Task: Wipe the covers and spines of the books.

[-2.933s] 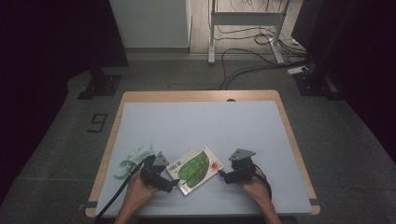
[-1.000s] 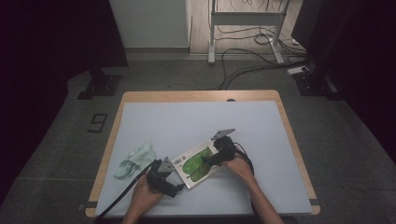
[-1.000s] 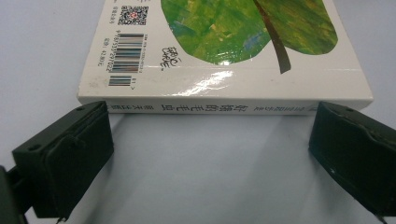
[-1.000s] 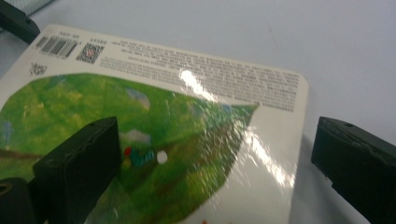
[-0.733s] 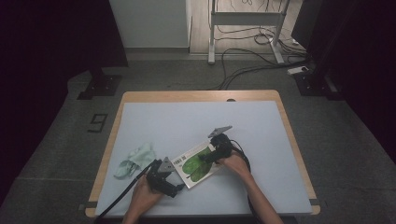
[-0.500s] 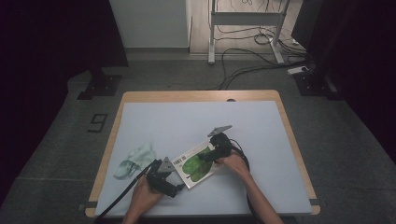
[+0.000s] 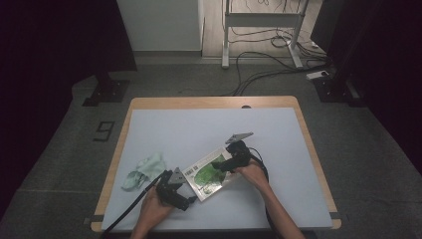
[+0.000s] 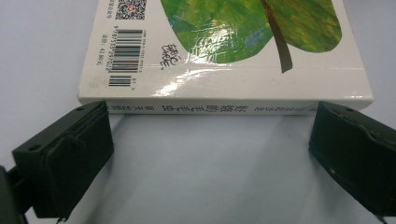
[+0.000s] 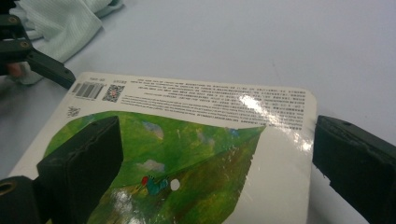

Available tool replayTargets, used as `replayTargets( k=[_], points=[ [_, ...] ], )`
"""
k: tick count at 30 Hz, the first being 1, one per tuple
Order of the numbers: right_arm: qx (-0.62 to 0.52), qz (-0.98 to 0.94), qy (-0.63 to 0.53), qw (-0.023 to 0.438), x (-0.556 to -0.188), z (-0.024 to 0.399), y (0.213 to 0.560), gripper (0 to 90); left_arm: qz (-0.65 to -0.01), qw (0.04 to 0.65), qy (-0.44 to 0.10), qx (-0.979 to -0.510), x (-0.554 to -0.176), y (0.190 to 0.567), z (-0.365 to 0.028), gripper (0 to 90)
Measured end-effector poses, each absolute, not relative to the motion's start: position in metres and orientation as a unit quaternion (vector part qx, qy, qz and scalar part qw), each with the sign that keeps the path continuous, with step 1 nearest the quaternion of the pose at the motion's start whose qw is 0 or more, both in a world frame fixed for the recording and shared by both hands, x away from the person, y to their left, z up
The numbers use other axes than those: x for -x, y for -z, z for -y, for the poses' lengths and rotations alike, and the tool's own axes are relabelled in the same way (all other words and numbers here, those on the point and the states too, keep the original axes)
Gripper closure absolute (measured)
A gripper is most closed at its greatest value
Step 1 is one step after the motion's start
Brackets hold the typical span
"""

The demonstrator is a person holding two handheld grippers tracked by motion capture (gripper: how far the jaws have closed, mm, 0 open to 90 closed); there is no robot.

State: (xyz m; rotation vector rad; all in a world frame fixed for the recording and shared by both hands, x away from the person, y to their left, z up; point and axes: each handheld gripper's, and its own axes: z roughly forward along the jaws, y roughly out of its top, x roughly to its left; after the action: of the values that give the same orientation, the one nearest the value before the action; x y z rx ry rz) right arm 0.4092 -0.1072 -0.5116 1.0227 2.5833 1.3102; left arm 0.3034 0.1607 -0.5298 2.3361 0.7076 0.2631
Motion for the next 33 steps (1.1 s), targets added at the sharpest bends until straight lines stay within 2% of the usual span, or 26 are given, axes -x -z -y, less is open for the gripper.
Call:
replayTargets(
  k=[12, 14, 15, 19, 33],
  points=[
    [-0.345, -0.827, -0.444, 0.015, -0.402, 0.116, 0.509, 2.5, -0.271, 0.337, -0.101, -0.896, -0.303, 0.530, -0.161, 0.0],
    [-0.332, -0.824, -0.459, -0.028, -0.402, 0.117, 0.510, 11.4, -0.271, 0.337, -0.101, -0.896, -0.303, 0.530, -0.161, 0.0],
    [-0.326, -0.820, -0.468, -0.048, -0.401, 0.116, 0.510, 12.3, -0.271, 0.337, -0.101, -0.896, -0.303, 0.530, -0.161, 0.0],
    [-0.317, -0.842, -0.436, -0.014, -0.394, 0.108, 0.506, 12.5, -0.271, 0.337, -0.101, -0.896, -0.303, 0.530, -0.161, 0.0],
    [-0.303, -0.865, -0.400, -0.013, -0.393, 0.126, 0.501, 18.1, -0.271, 0.337, -0.101, -0.896, -0.303, 0.530, -0.161, 0.0]
  ],
)
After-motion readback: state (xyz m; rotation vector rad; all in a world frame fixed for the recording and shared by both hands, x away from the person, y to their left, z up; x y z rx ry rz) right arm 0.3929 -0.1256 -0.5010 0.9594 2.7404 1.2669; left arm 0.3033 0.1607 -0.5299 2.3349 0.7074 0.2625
